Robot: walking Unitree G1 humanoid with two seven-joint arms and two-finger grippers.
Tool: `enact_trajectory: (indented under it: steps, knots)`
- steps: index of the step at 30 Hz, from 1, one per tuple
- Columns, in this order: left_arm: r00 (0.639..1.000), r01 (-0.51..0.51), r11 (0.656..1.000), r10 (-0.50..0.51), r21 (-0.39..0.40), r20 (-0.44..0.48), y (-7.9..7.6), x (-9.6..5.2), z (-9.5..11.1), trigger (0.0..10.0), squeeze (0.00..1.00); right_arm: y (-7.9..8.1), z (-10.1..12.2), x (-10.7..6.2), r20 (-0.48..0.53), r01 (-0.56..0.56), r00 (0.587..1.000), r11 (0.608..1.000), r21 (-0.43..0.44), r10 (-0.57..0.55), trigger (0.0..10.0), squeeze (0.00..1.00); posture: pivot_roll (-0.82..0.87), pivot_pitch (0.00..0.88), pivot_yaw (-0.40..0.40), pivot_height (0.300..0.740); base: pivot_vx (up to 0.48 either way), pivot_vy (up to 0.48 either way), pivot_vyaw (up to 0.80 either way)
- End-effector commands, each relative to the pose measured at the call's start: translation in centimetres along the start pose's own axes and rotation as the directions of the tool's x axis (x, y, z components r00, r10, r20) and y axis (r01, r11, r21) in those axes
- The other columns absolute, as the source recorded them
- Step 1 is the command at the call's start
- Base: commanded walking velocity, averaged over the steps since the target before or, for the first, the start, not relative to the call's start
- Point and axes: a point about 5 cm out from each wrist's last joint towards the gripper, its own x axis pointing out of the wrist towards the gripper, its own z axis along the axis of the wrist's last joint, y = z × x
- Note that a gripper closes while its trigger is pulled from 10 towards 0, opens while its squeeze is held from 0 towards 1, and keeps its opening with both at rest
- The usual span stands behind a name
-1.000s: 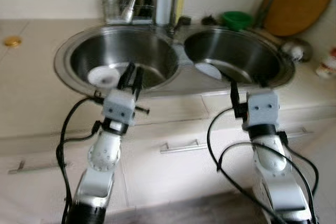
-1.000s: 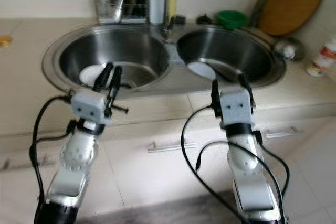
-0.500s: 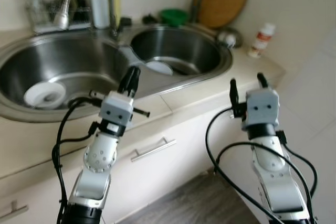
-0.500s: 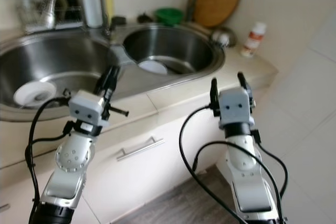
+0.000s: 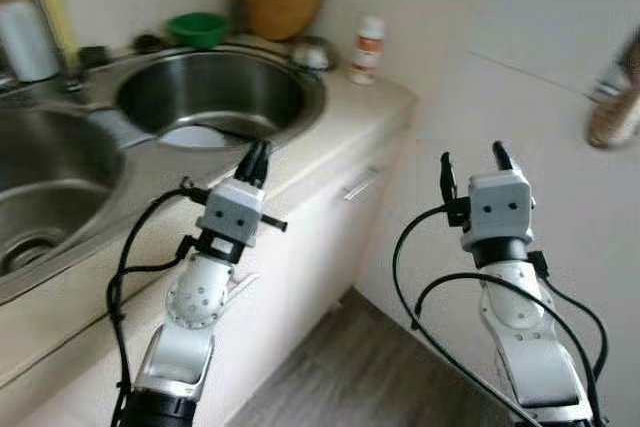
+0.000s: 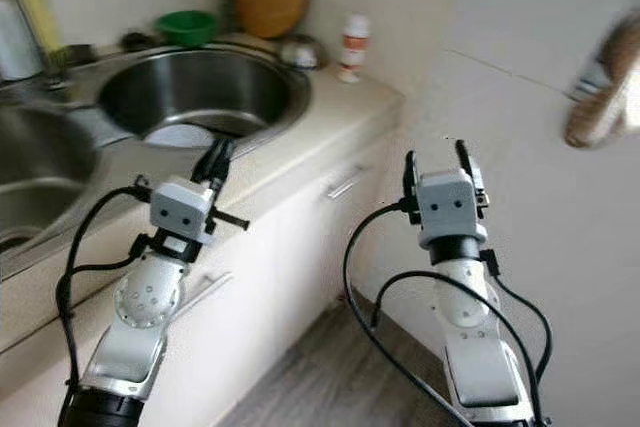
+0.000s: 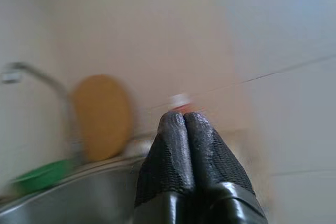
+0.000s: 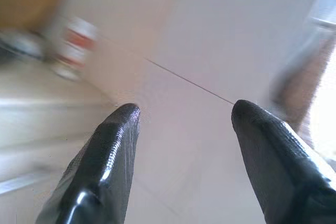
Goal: Kitchen organization
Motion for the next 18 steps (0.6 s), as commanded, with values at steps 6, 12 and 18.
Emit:
enact_trajectory:
  steps: [6,12,18]
  knots:
    - [0.998,0.022,1.0,-0.021,0.021,-0.051,0.29,-0.12,-0.66,10.0,0.0,0.01,-0.34,0.15,-0.027,0.024,0.999,0.999,-0.027,-0.025,10.0,0.0,-0.03,0.0,-0.085,0.74,0.0,0.0,-0.8]
    - [0.998,0.025,1.0,-0.025,0.002,-0.066,0.14,-0.2,-0.81,10.0,0.0,0.31,-0.38,0.16,-0.029,0.014,0.999,0.999,-0.043,-0.015,10.0,0.0,-0.03,0.0,-0.084,0.74,0.0,-0.128,-0.8]
    - [0.997,0.028,1.0,-0.028,-0.001,-0.074,0.03,-0.26,-0.91,10.0,0.0,0.55,-0.57,0.18,-0.037,0.002,0.999,0.998,-0.055,-0.004,10.0,0.0,-0.04,0.0,-0.084,0.74,0.0,-0.469,-0.79]
